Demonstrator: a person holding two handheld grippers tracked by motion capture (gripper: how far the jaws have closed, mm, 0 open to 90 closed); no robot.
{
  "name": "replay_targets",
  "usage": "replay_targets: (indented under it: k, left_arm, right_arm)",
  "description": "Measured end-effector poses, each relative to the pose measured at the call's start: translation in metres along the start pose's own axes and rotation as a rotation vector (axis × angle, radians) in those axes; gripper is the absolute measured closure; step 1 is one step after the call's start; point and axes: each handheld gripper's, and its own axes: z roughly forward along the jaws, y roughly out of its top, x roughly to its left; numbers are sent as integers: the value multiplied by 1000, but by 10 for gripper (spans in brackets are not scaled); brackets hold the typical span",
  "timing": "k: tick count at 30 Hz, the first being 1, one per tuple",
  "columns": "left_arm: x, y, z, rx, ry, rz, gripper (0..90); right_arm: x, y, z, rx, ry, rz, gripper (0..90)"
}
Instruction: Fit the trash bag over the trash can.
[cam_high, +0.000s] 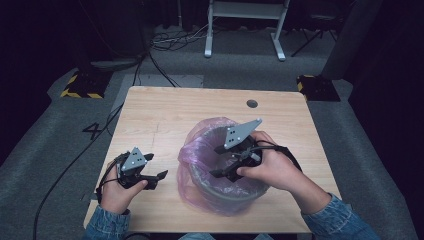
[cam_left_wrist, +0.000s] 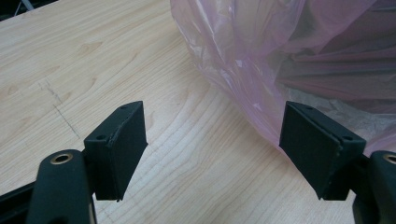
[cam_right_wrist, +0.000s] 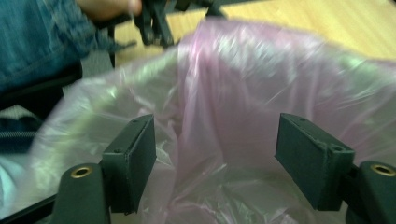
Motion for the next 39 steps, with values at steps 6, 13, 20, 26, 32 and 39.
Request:
replay_targets:
  k: [6,13,20,26,32,39]
  left_arm:
    - [1,-1,0,1,0,1,229]
    - [1,-1,-1,-3,0,-10,229]
    - [1,-2,-1,0,1,-7,229]
    - [0,-5,-4,5,13,-13,229]
    - [1,-12,-10,16,34,-27,230]
    - [2,-16,-12,21,86,-36,234]
  right_arm:
    - [-1,-8,29,115,6,-26,257]
    - [0,-18,58,217,47,-32,238]
    - [0,-20,63,215,46,-26,221]
    - [-6,-8,31,75,-21,3,226]
    - [-11,0,-12,-86,-101,46,244]
    - [-19,-8,-67,-196,-225,104,252]
